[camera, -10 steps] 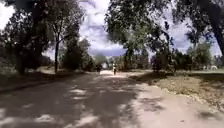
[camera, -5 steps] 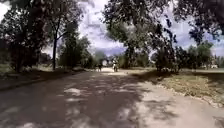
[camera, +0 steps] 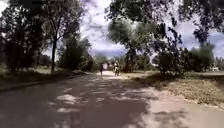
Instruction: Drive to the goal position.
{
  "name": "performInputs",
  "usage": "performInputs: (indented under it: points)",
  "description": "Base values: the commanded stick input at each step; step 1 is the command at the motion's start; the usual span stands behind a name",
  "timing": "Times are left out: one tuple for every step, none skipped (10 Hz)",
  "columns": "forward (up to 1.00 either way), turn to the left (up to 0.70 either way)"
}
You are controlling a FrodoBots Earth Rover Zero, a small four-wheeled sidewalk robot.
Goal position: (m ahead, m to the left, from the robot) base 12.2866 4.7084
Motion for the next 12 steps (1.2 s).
performInputs:
  points:
    - [0.85,0.00]
    - [0.85,0.00]
    - [0.85,0.00]
    - [0.85,0.00]
    - [0.85,0.12]
    - [0.85,0.34]
    - [0.85,0.34]
    - [0.85,0.34]
    - [0.85,0.34]
    - [0.85,0.34]
    - [0.85,0.34]
    - [0.85,0.34]
